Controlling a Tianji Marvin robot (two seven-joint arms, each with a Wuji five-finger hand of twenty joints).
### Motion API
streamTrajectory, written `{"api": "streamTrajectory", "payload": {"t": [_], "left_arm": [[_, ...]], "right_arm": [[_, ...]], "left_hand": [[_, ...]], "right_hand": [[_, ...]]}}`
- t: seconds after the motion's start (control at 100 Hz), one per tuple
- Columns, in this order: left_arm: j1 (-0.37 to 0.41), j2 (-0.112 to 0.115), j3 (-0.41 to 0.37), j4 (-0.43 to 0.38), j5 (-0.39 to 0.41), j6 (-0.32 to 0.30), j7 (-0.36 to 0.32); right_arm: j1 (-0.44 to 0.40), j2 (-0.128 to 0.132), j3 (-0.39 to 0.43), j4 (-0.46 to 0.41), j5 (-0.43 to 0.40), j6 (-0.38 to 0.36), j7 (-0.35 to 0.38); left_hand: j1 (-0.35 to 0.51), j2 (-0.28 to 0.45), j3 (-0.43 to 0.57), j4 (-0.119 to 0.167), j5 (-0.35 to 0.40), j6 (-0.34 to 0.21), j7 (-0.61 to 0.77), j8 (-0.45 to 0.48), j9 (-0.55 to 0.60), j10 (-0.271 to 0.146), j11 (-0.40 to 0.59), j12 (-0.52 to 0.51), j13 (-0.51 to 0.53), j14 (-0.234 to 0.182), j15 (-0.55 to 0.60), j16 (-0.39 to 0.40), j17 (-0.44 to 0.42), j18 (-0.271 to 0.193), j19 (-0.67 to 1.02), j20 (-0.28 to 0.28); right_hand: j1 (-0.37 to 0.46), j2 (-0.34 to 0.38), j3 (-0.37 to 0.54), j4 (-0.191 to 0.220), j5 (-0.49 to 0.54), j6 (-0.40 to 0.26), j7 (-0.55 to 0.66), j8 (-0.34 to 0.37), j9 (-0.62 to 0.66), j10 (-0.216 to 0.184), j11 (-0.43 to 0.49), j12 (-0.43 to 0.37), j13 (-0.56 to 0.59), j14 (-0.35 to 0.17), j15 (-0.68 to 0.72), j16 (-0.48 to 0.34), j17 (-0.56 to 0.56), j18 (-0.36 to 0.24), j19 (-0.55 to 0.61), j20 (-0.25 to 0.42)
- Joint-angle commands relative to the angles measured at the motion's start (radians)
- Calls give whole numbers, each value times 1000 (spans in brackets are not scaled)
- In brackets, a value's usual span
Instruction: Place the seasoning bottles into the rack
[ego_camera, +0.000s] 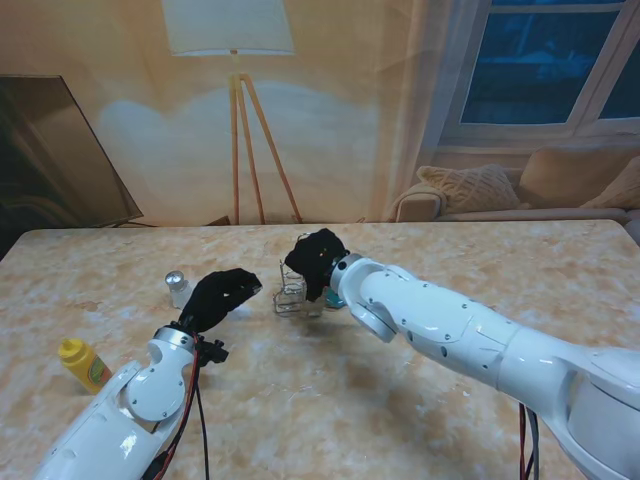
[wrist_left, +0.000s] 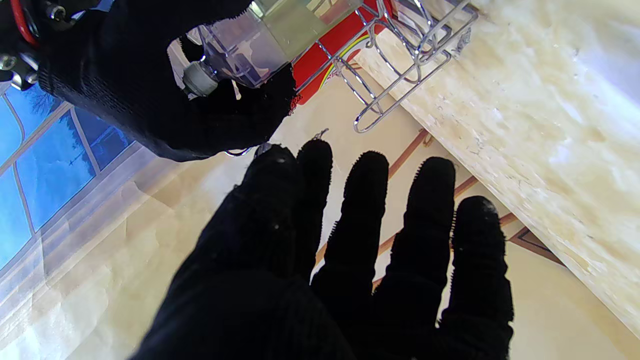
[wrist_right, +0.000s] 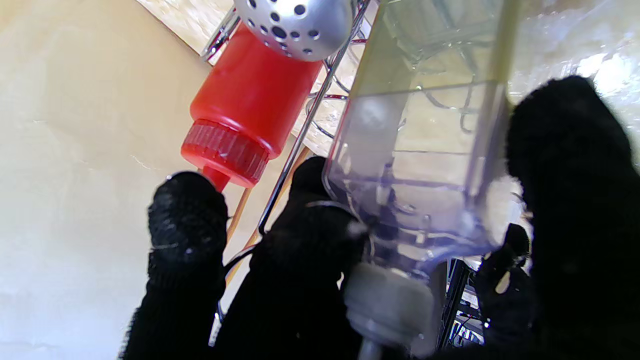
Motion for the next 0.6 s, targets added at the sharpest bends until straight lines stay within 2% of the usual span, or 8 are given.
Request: {"api": "streamTrajectory", "payload": {"t": [0.0,0.19,0.59], "left_arm": [[2,-2,-2,0,-2,-4,-14],[2,-1,-2,1,-3,-6,-17],[-1,-1,-2,5,-5,-10,-20]], "right_arm": [[-2,-17,-9,16,0,0,3],[4,-29,-22,45,8,-5,-10],[8,-41,-32,79,4,-16,-57]], "left_hand": [[-14,-18,25,-10,-23,-6,20,-9,11,-5,13,9,8,0,1,26,-2,2,4,2],[-16,-17,28,-10,-24,-5,20,-9,12,-5,14,9,9,1,1,27,-2,4,3,3],[-17,-28,34,-12,-23,-10,24,-9,14,-6,15,10,11,0,1,27,-2,5,3,5]], "right_hand": [[103,88,144,95,92,-182,428,66,30,-75,157,86,18,-84,28,28,-8,-35,21,-9],[110,95,121,80,88,-197,420,58,25,-78,146,80,19,-77,13,18,-17,-39,14,-12],[97,94,133,96,73,-207,429,64,16,-88,158,88,19,-96,15,20,-16,-57,10,-11]]}}
